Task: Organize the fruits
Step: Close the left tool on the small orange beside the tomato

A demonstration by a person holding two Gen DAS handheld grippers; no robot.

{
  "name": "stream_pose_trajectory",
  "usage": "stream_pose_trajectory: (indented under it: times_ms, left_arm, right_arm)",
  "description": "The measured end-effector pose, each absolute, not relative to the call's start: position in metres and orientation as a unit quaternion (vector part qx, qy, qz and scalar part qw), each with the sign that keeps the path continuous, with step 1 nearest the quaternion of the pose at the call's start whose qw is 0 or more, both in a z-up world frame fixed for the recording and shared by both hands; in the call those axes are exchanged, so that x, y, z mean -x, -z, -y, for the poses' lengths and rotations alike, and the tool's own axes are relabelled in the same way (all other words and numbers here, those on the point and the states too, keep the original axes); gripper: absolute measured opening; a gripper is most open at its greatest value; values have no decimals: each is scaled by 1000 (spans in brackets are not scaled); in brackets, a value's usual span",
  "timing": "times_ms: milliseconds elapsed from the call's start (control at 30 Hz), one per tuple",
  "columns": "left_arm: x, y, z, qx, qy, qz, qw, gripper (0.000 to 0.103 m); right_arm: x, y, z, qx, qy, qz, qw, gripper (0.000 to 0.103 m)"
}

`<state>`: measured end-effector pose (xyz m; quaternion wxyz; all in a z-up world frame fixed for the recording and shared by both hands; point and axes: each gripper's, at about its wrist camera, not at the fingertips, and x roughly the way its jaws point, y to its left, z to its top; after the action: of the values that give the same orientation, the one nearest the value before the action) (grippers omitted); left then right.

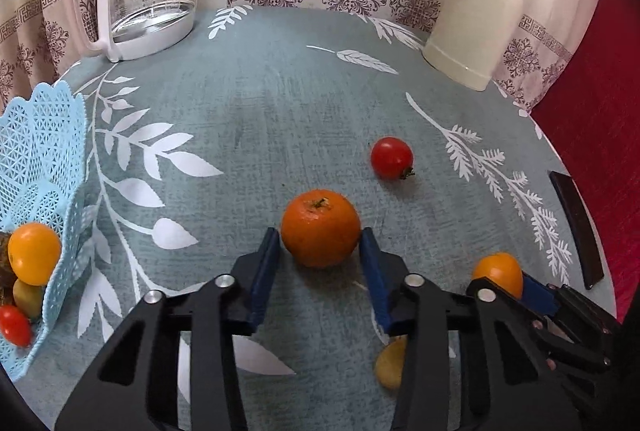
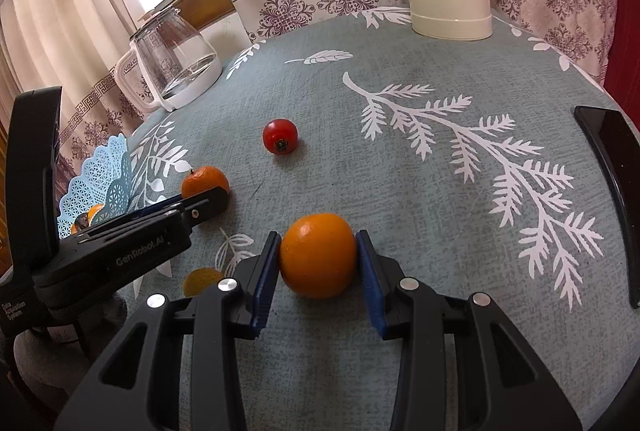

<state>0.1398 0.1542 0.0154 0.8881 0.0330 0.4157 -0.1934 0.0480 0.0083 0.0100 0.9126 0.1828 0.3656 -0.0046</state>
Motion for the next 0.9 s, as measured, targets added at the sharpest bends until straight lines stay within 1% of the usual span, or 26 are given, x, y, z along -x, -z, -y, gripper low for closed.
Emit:
stream_pose_trajectory:
  times_ms: [500, 900]
  left_arm:
    - [-133, -21, -157, -32, 189, -405, 894, 40]
    - [-117, -40, -170, -21, 179, -382, 906, 40]
  right_arm:
    - [-48, -10, -8, -182, 4, -366, 913, 39]
    - [-48, -8, -11, -180, 4, -366, 913, 39]
